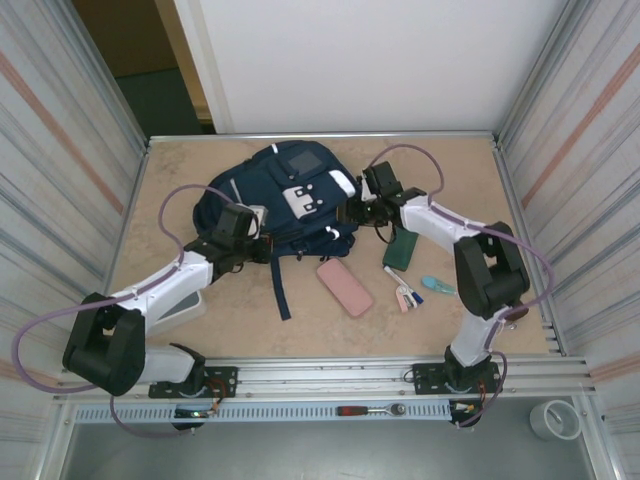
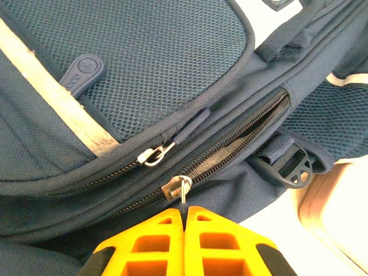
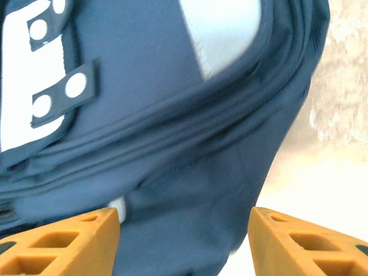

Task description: Pack books, pencil case, and school supplies into a backpack

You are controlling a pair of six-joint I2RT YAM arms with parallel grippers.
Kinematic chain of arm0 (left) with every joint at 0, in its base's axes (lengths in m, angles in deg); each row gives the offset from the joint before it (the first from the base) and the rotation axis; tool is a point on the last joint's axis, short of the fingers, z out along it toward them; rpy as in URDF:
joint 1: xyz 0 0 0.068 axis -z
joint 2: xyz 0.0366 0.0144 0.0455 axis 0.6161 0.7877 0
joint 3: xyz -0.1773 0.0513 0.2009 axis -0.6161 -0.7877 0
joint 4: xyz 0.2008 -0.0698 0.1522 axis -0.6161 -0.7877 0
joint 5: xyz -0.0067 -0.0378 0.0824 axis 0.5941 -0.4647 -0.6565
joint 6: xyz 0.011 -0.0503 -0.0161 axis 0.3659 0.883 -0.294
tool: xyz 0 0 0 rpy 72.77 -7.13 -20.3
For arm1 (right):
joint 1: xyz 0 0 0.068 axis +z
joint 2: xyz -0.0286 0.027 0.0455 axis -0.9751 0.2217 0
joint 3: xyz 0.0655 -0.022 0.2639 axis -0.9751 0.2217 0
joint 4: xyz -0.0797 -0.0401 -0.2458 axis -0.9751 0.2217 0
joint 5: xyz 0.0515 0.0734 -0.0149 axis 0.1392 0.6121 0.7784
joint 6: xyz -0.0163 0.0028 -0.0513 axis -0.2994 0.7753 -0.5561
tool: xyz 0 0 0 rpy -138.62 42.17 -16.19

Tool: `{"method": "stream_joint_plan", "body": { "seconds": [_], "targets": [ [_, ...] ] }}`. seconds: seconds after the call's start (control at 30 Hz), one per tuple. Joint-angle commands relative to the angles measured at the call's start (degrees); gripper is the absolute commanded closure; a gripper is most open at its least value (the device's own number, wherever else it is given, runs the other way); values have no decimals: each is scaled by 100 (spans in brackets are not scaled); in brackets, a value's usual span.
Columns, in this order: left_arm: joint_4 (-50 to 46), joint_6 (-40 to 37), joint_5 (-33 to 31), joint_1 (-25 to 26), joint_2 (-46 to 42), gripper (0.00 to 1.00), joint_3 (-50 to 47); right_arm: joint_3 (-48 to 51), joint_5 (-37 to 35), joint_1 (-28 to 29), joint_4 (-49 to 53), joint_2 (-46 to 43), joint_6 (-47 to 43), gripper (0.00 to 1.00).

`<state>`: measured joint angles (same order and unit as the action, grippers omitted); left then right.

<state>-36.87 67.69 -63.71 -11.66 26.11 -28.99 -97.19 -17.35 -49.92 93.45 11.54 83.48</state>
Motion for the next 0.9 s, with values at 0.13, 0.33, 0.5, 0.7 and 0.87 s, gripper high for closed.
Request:
{"method": "stream_joint_plan", "body": {
  "seconds": [0.13, 0.33, 0.5, 0.7, 0.87],
  "targets": [
    [289, 86, 197, 236, 53, 100, 269, 806, -26, 964, -1049, -345, 1317, 26],
    [315, 83, 197, 261, 37, 100, 207, 1158, -265, 1145, -1923, -52, 1991, 29],
    [309, 73, 162, 290, -22, 100, 113, 767, -281, 1119, -1935, 328, 1900, 45],
    [-240, -223, -575, 277, -312, 100, 134, 787, -485, 858, -1776, 299, 1603, 82],
    [-734, -525, -1184, 93, -326, 100, 264, 1153, -712, 629, -1667, -237, 1241, 97]
  ]
}}
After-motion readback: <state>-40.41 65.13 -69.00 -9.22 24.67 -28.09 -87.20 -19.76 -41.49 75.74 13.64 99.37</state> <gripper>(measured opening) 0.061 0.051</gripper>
